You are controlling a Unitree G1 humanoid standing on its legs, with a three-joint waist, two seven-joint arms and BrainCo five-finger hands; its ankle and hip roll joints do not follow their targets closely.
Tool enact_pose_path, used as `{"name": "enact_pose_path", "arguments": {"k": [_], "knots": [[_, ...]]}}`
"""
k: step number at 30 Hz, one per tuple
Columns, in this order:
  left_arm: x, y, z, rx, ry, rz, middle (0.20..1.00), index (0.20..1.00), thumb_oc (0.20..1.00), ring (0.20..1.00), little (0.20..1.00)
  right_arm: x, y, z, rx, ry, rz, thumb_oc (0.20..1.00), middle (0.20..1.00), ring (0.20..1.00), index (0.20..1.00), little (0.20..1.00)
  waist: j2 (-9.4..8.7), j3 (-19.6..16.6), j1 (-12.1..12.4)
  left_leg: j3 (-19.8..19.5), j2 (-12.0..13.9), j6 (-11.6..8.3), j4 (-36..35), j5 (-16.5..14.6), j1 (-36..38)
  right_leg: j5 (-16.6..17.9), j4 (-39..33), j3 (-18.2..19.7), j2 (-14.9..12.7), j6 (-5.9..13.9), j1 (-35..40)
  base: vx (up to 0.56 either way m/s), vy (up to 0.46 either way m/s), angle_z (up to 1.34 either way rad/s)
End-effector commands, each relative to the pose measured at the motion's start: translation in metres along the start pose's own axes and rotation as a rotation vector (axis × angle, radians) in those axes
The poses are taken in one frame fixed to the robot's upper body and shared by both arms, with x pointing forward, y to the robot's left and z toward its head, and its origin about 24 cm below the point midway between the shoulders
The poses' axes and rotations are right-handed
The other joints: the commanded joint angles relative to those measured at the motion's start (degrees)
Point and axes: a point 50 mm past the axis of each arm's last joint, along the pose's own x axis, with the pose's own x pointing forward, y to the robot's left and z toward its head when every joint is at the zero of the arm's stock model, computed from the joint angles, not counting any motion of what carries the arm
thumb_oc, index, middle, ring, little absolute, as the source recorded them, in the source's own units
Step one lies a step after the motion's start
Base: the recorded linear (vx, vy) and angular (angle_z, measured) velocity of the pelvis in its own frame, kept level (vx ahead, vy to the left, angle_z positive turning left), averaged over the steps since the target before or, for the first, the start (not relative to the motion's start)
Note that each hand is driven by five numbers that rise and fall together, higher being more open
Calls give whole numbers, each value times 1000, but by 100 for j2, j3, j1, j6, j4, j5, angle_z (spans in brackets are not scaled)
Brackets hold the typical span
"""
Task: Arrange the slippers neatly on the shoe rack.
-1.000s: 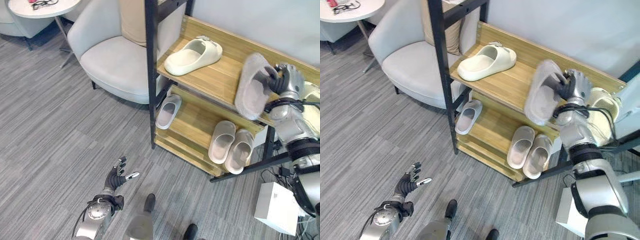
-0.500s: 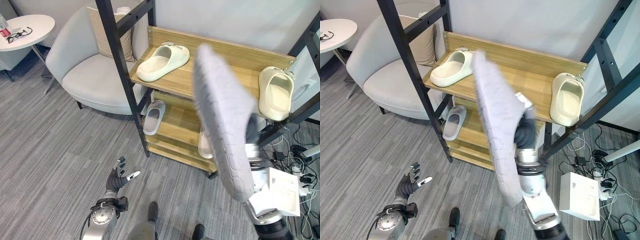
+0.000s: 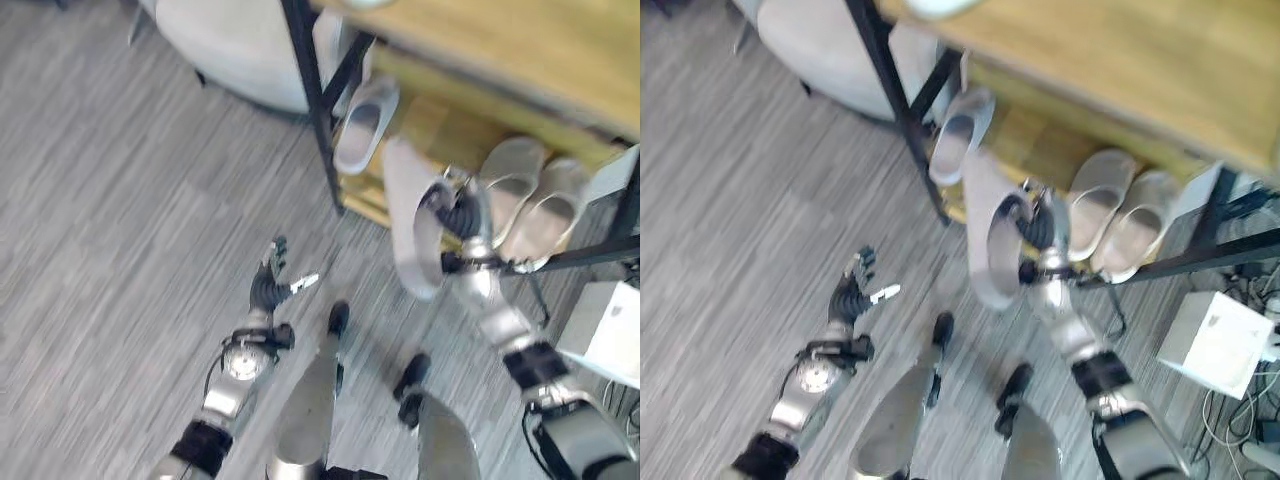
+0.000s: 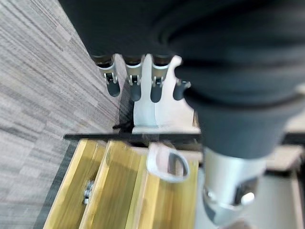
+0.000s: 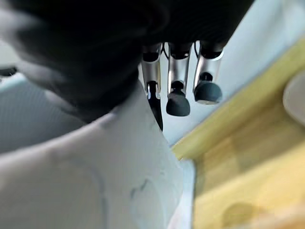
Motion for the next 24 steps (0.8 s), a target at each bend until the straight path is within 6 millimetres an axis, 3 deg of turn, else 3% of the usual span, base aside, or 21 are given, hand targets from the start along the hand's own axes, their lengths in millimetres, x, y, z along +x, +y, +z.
{"name": "enact_pose_path", "arguments": {"k": [1, 2, 3, 6, 10, 15, 24], "knots": [[-8, 8, 31, -45, -186, 2, 1000, 1000, 1000, 1000, 1000, 28, -46, 9, -147, -121, -275, 200, 200, 200, 200, 200, -278, -515, 102, -102, 164, -203, 662, -1078, 11, -146, -51, 140, -487, 385, 160, -15, 20, 39], [-8, 8, 31, -46, -189, 1, 1000, 1000, 1000, 1000, 1000, 29, -47, 9, -148, -122, -278, 200, 200, 200, 200, 200, -257, -490, 116, -87, 145, -174, 680, -942, -70, -19, -56, 90, -513, 343, 92, 66, -18, 45], [-6, 3, 38, -63, -220, -20, 1000, 1000, 1000, 1000, 1000, 44, -64, 4, -226, -124, -336, 200, 200, 200, 200, 200, -298, -497, 151, -125, 153, -226, 764, -1115, -183, -222, 109, 136, -545, 394, -29, -1, 7, 45], [-2, -5, 51, -87, -275, -66, 1000, 1000, 1000, 1000, 1000, 62, -85, -4, -343, -106, -376, 200, 200, 200, 200, 200, -349, -455, 198, -157, 133, -242, 843, -1142, -386, -268, 233, 124, -597, 407, -210, 27, -7, 20], [4, -34, 79, -98, -389, -245, 1000, 1000, 1000, 1000, 1000, 95, -118, -20, -533, -24, -371, 200, 200, 200, 200, 200, -447, -299, 273, -246, 66, -265, 1025, -1204, -840, -354, 446, 63, -648, 432, -522, 1, 17, 17], [-4, -32, 74, -84, -360, -299, 1000, 1000, 1000, 1000, 1000, 98, -121, -41, -572, 94, -325, 200, 200, 200, 200, 200, -406, -178, 384, -334, 25, -279, 936, -1197, -931, -433, 427, -56, -615, 429, -542, 56, -10, 11], [-2, -34, 68, -50, -337, -302, 1000, 1000, 1000, 1000, 1000, 104, -122, -50, -582, 191, -332, 200, 200, 200, 200, 200, -289, -90, 408, -329, -42, -257, 979, -1215, -1081, -495, 511, -78, -671, 432, -687, 3, 3, 1]]}}
